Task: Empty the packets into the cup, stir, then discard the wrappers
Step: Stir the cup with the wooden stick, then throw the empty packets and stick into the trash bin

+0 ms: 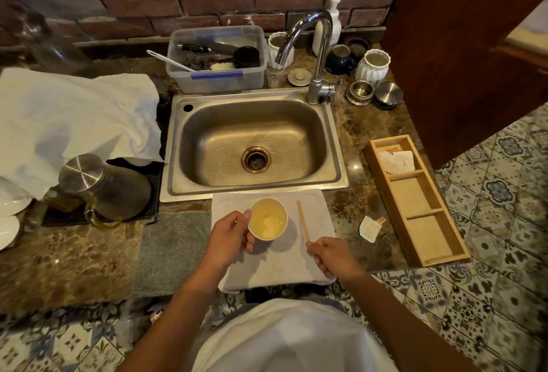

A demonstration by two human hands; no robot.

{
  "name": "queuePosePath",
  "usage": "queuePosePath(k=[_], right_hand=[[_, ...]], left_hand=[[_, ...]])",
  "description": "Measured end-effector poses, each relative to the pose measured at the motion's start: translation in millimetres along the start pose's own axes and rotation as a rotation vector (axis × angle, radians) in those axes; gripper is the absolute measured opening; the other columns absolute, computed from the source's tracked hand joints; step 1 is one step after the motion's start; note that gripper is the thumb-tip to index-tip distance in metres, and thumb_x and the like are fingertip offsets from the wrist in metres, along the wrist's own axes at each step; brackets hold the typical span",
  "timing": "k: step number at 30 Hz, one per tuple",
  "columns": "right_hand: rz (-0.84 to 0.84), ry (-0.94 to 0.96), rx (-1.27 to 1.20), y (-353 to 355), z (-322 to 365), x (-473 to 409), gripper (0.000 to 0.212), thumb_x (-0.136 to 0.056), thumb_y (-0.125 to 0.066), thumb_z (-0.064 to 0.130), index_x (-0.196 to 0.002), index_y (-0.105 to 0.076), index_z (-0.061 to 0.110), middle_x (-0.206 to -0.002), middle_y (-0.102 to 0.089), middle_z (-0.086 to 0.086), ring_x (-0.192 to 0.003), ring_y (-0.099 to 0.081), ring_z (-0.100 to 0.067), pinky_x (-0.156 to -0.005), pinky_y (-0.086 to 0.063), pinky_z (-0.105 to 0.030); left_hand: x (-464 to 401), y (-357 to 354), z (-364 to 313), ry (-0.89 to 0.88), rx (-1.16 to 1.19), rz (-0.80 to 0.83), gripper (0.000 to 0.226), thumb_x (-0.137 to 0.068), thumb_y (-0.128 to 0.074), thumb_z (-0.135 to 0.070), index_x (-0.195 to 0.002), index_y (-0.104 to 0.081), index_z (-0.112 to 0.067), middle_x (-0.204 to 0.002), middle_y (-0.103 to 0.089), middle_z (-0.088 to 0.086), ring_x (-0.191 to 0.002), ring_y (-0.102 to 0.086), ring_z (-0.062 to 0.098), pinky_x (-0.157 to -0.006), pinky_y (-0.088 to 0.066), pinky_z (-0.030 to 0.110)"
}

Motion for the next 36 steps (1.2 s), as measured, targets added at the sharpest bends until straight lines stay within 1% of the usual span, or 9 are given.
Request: queuePosePath(k=[5, 8, 17, 23, 26, 28, 32, 34, 36], right_hand=[[-0.025, -0.040, 0.082, -2, -6, -1, 0.034, -0.095, -0.070, 0.032, -0.080, -0.074, 0.002, -0.055, -0.058, -0.002, -0.043, -0.044, -0.013, -0.041, -0.034, -0.021], [-0.038, -0.062, 0.085, -2, -8, -3, 0.034, -0.093, -0.072, 0.034, -0.080, -0.078, 0.003, -0.054, -0.062, -0.002, -0.040, -0.047, -0.011, -0.040, -0.036, -0.020], [-0.077, -0.108, 0.047, -7, -20, -11, 0.032, -0.090, -0.077, 0.034, -0.075, -0.079, 0.006, -0.057, -0.073, -0.009, -0.033, -0.047, -0.009, -0.037, -0.036, -0.017], [-0.087, -0.130, 0.080, -6, -20, -10, 0.034, -0.091, -0.076, 0.034, -0.076, -0.078, 0.003, -0.058, -0.073, -0.009, -0.034, -0.050, -0.009, -0.036, -0.037, -0.016], [-0.093, -0.141, 0.091, -7, -18, -9, 0.033, -0.093, -0.074, 0.028, -0.079, -0.077, -0.002, -0.055, -0.071, -0.007, -0.032, -0.053, -0.007, -0.036, -0.039, -0.015], [-0.095, -0.150, 0.097, -8, -17, -8, 0.032, -0.093, -0.073, 0.027, -0.079, -0.077, -0.002, -0.055, -0.071, -0.007, -0.032, -0.053, -0.007, -0.036, -0.039, -0.015], [-0.088, -0.124, 0.085, -2, -14, -4, 0.035, -0.093, -0.070, 0.032, -0.073, -0.076, 0.003, -0.057, -0.071, -0.009, -0.034, -0.051, -0.011, -0.037, -0.039, -0.017], [-0.097, -0.063, 0.055, 8, -11, -2, 0.035, -0.094, -0.066, 0.031, -0.071, -0.075, 0.006, -0.058, -0.072, -0.009, -0.036, -0.052, -0.010, -0.038, -0.039, -0.018], [-0.136, 0.010, 0.046, 25, -10, 2, 0.032, -0.096, -0.064, 0.029, -0.073, -0.074, 0.009, -0.059, -0.073, -0.007, -0.040, -0.054, -0.009, -0.042, -0.041, -0.022]], left_hand=[[0, 0, 0, 0.003, 0.007, 0.010, 0.043, -0.105, -0.054, -0.039, -0.076, -0.059, -0.009, -0.056, -0.067, 0.006, -0.045, -0.060, 0.015, -0.042, -0.045, 0.026], [-1, 0, 0, 0.005, 0.018, 0.012, 0.042, -0.105, -0.054, -0.039, -0.077, -0.060, -0.009, -0.057, -0.068, 0.007, -0.045, -0.060, 0.015, -0.042, -0.045, 0.025], [4, 0, -6, 0.010, 0.046, 0.017, 0.037, -0.105, -0.054, -0.036, -0.080, -0.061, -0.010, -0.060, -0.069, 0.011, -0.046, -0.060, 0.017, -0.042, -0.046, 0.023], [5, 0, -10, 0.010, 0.047, 0.013, 0.037, -0.105, -0.055, -0.034, -0.079, -0.059, -0.008, -0.069, -0.069, 0.028, -0.045, -0.061, 0.021, -0.040, -0.045, 0.023], [6, 1, -12, 0.012, 0.019, 0.011, 0.038, -0.104, -0.056, -0.035, -0.078, -0.058, -0.007, -0.067, -0.071, 0.025, -0.046, -0.061, 0.023, -0.042, -0.046, 0.026], [7, 2, -14, -0.015, -0.073, -0.009, 0.042, -0.104, -0.056, -0.040, -0.078, -0.059, -0.006, -0.063, -0.072, 0.017, -0.046, -0.062, 0.025, -0.045, -0.050, 0.032], [13, 9, -31, -0.210, -0.683, -0.244, 0.052, -0.099, -0.047, -0.061, -0.079, -0.064, -0.016, -0.062, -0.067, 0.005, -0.061, -0.064, 0.029, -0.058, -0.055, 0.042], [15, 10, -47, -0.296, -0.698, -0.303, 0.055, -0.096, -0.043, -0.067, -0.086, -0.066, -0.019, -0.064, -0.065, 0.000, -0.063, -0.064, 0.025, -0.059, -0.054, 0.039], [14, 4, -67, -0.385, -0.660, -0.309, 0.048, -0.095, -0.043, -0.067, -0.098, -0.066, -0.025, -0.068, -0.064, -0.008, -0.064, -0.063, 0.017, -0.059, -0.051, 0.034]])
Point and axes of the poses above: each hand's wrist, its own x-axis away from the middle knuckle, its own y-axis out of the back of the hand, z = x × y, the point moved 3 cm from there along -x, towards the middle knuckle
